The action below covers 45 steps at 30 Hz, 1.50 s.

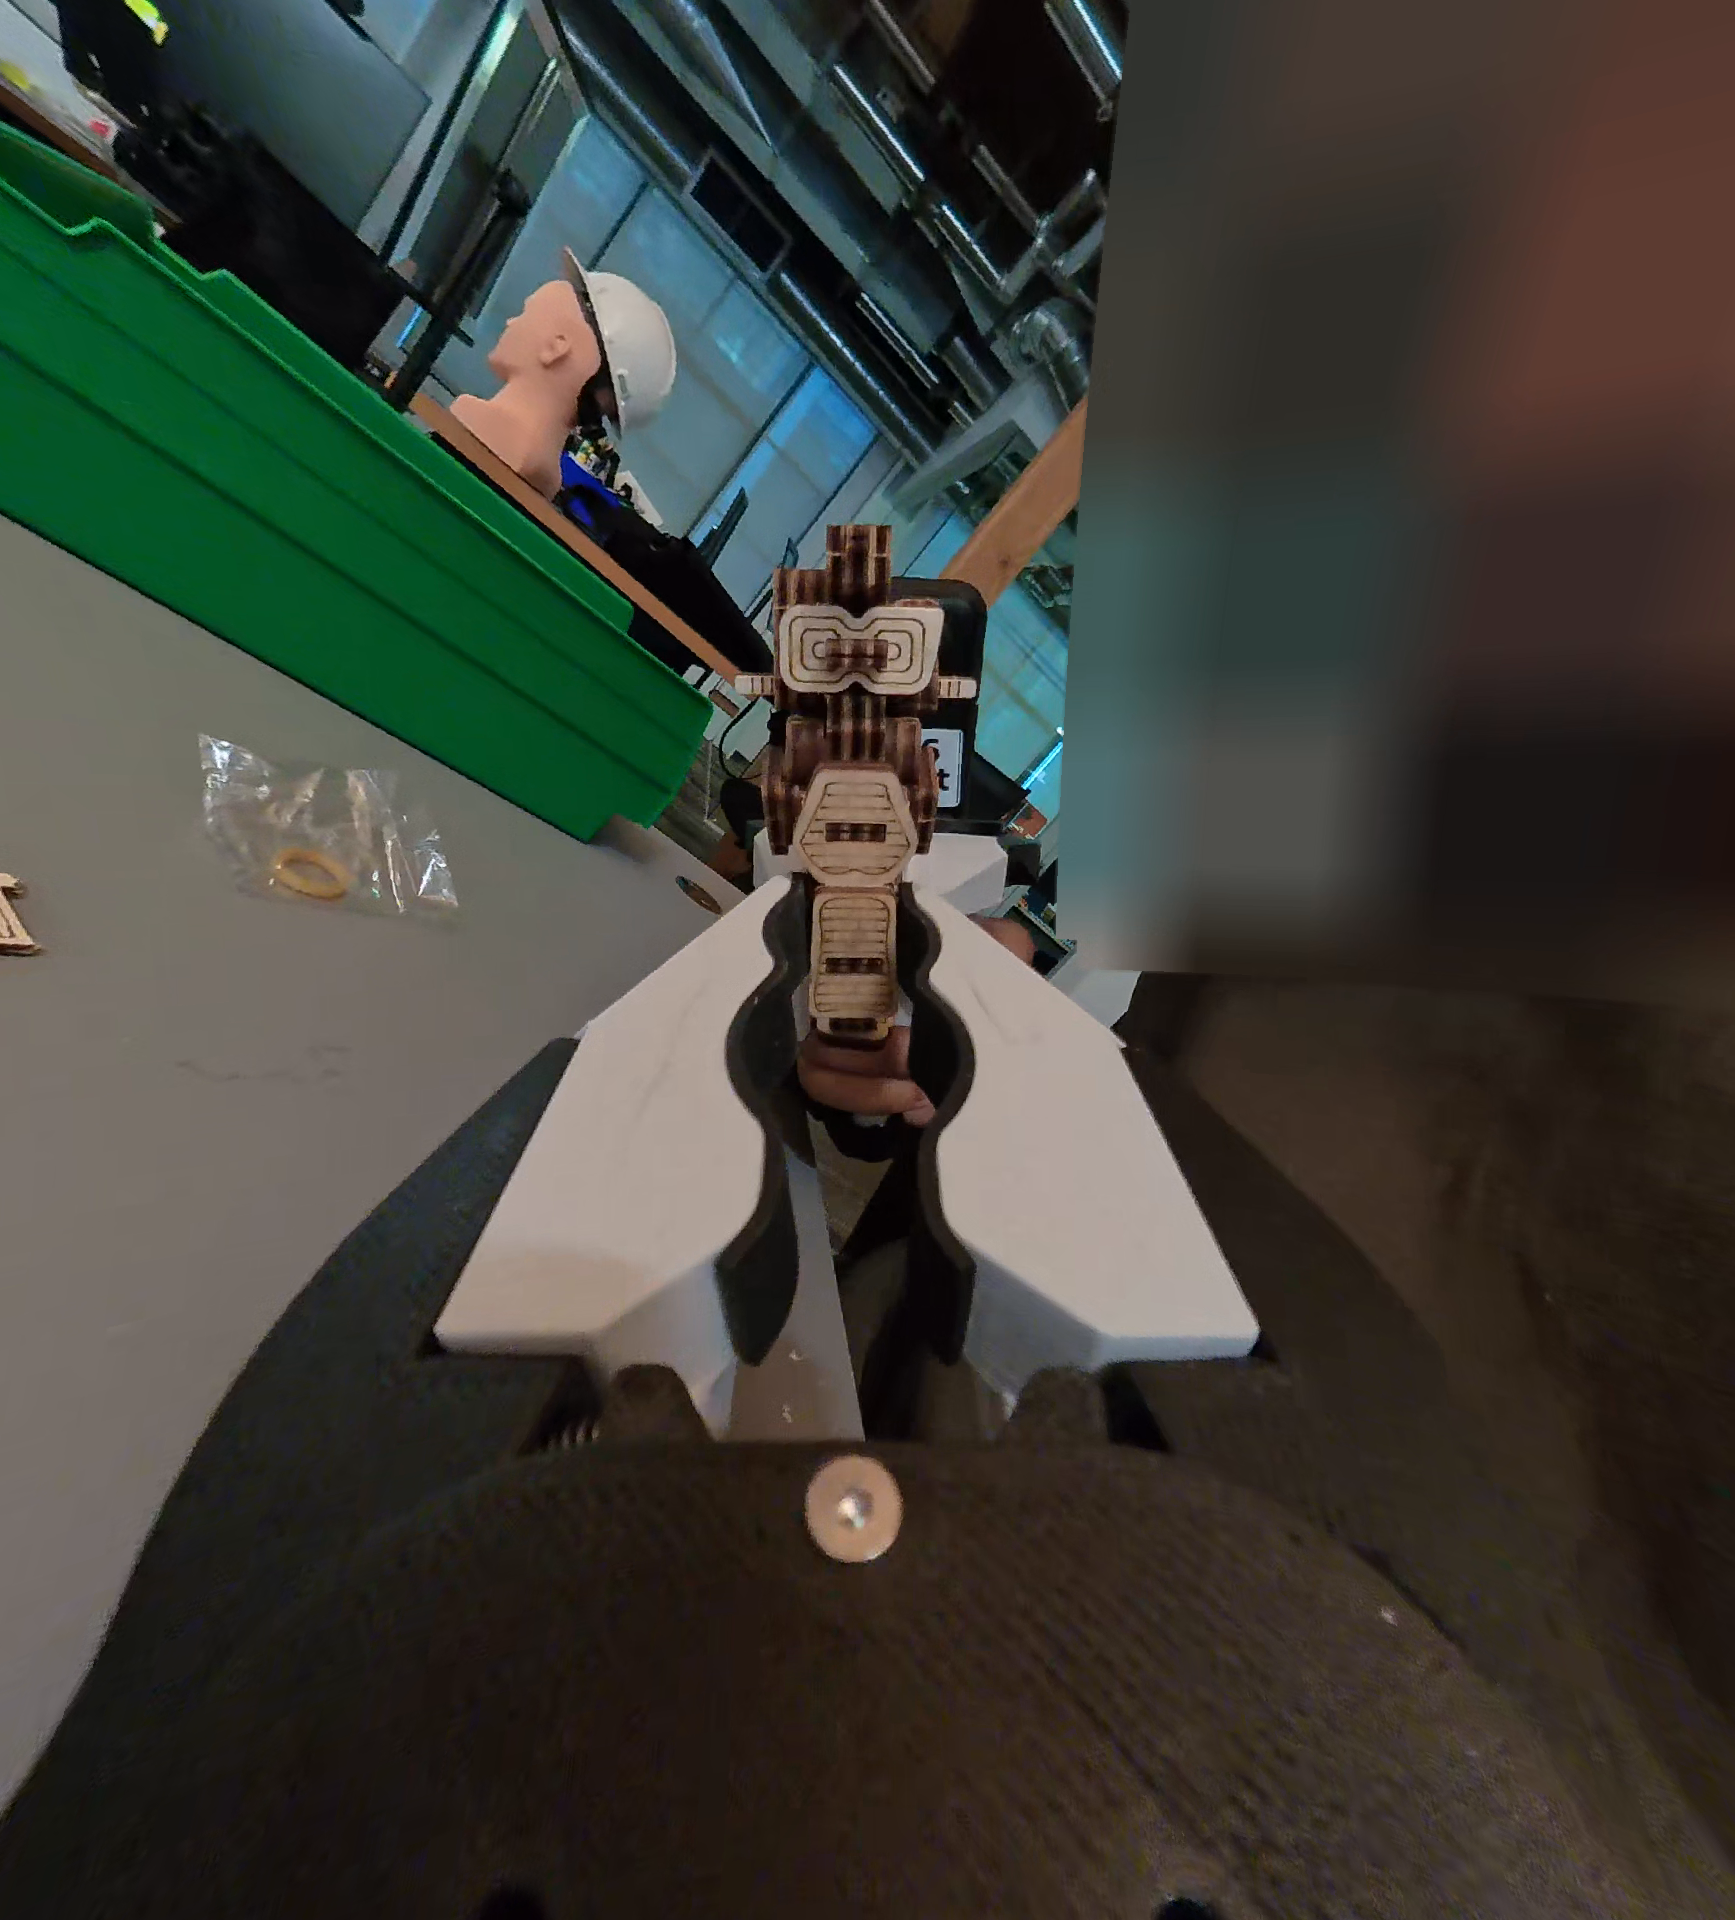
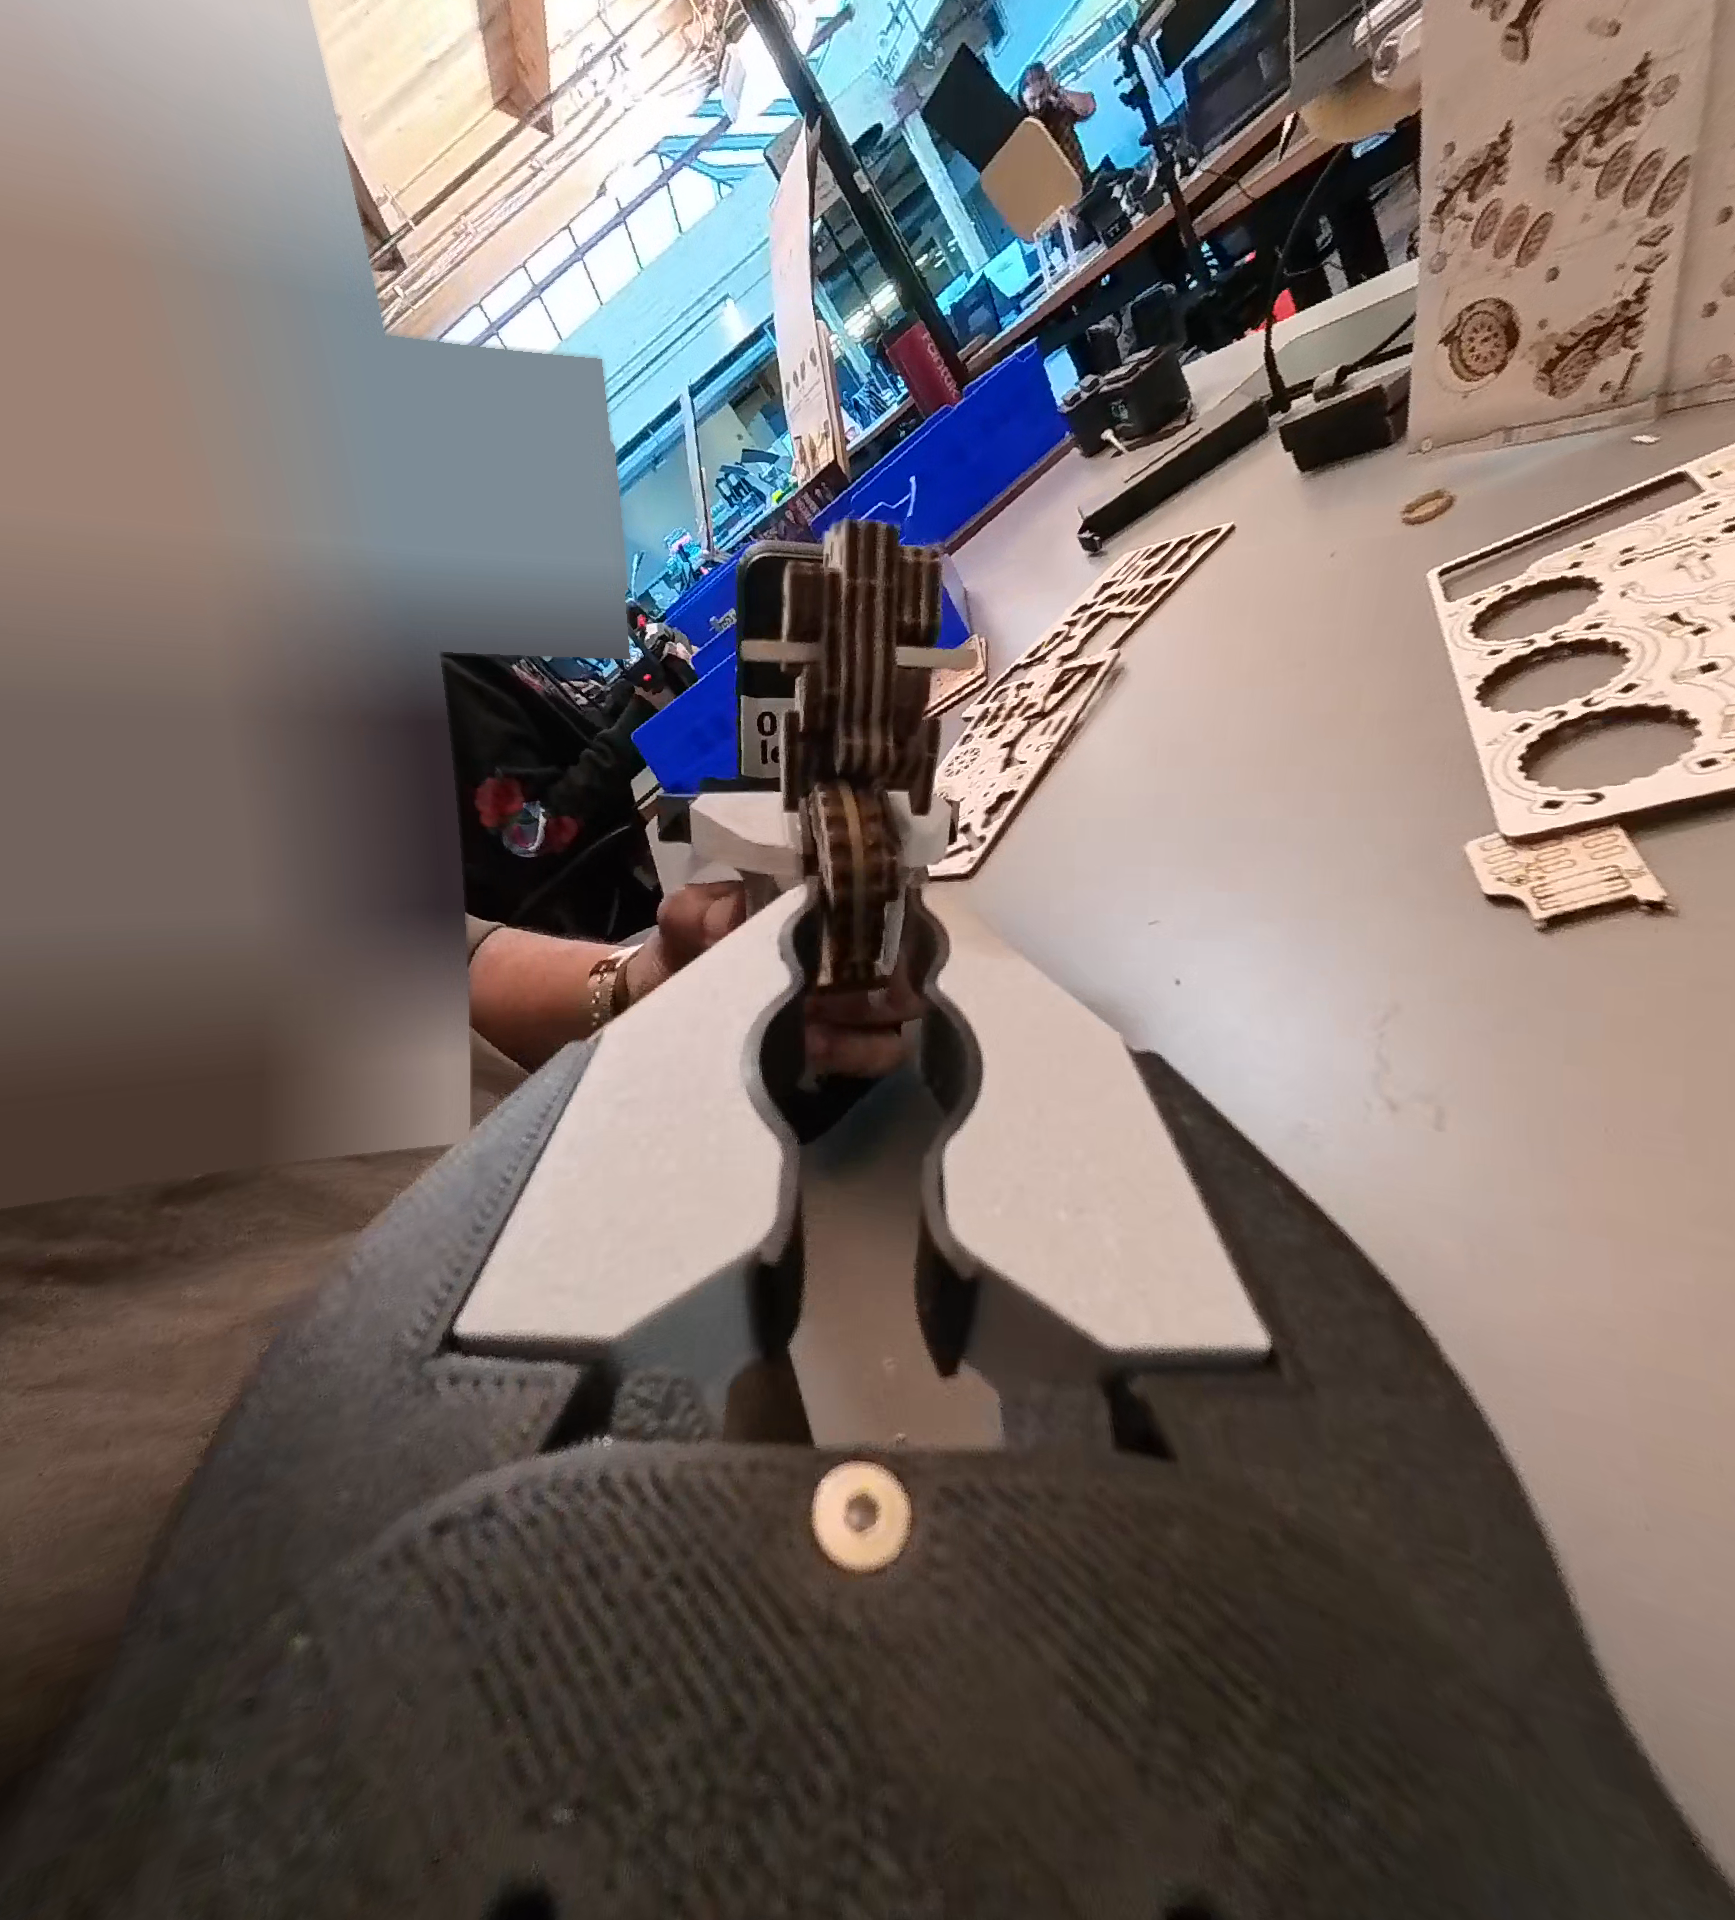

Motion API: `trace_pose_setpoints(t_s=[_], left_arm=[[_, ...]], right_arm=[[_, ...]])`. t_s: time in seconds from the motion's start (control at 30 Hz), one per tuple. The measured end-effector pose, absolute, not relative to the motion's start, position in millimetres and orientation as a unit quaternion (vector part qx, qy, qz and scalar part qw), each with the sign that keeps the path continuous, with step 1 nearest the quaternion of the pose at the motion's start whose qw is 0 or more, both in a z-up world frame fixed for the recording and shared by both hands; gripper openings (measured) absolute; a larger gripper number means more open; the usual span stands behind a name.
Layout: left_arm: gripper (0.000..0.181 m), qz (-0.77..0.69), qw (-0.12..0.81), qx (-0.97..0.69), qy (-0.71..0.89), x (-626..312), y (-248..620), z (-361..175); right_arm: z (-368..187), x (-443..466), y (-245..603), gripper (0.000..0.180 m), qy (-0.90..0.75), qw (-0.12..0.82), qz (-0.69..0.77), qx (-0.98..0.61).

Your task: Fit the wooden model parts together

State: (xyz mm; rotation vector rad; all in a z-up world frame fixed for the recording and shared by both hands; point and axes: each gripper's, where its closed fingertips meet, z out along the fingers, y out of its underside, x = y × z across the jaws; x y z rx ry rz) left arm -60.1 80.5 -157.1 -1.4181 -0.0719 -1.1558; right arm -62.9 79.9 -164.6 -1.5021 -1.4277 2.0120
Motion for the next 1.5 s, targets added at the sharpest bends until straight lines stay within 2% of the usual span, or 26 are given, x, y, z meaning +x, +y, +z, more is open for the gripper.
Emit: trace_pose_setpoints(t_s=[0.47,1.03,1.1,1.17,1.4,1.5], left_arm=[[0.013,-0.493,0.623,-0.605,-0.039,-56.7,80.3,-154.4],[0.013,-0.509,0.629,-0.587,-0.023,-60.0,78.3,-154.4],[0.013,-0.512,0.63,-0.583,-0.018,-58.7,77.2,-152.8],[0.013,-0.508,0.631,-0.586,-0.009,-56.4,76.6,-152.4],[0.013,-0.516,0.625,-0.586,-0.008,-55.9,75.9,-151.8],[0.013,-0.516,0.623,-0.588,-0.004,-54.7,75.6,-151.9]], right_arm=[[-161.8,-60.8,76.9,0.01,-0.509,0.145,0.683,-0.503],[-163.2,-63.9,75.9,0.01,-0.488,0.119,0.694,-0.515],[-162.1,-63.0,76.0,0.023,-0.483,0.109,0.701,-0.514],[-158.7,-61.1,77.6,0.027,-0.473,0.098,0.713,-0.508],[-155.4,-57.3,77.8,0.011,-0.479,0.092,0.72,-0.494],[-156.0,-56.7,77.8,0.01,-0.487,0.096,0.716,-0.491]])
